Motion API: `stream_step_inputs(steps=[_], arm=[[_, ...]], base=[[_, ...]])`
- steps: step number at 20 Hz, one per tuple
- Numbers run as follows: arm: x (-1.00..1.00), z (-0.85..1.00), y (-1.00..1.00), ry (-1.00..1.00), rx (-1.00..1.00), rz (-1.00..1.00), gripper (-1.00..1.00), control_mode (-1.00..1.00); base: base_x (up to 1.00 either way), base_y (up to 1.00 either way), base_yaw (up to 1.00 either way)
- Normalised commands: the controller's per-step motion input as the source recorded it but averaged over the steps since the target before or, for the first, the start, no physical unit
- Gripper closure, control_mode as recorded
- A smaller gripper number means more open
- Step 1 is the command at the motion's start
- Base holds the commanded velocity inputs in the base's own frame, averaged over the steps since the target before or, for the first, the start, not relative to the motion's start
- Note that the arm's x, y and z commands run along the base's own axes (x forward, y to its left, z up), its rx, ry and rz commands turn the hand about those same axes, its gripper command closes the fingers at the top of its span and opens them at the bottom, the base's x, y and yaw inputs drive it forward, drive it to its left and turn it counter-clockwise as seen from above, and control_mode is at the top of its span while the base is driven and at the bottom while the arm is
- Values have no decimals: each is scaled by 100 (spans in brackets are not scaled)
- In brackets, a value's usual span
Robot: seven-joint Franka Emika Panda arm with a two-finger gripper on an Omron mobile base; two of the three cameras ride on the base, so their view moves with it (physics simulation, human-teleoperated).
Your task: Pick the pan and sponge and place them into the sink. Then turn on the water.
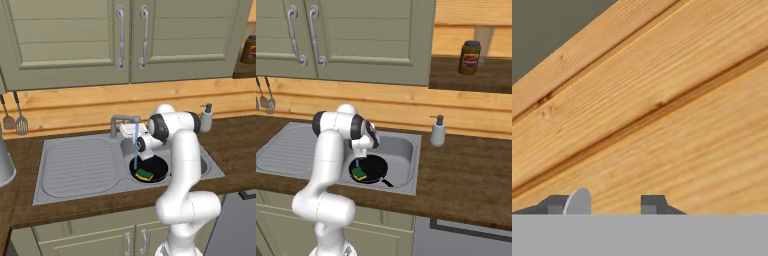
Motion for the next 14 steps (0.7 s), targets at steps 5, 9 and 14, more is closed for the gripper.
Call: stream_step_inputs(steps=[5, 9, 14], arm=[[0, 32, -100, 10, 28, -18, 100, -100], [-1, 29, -100, 13, 28, -15, 100, -100], [-1, 54, -100, 5, 30, -10, 100, -100]], base=[[0, 0, 0], [0, 0, 0], [0, 0, 0]])
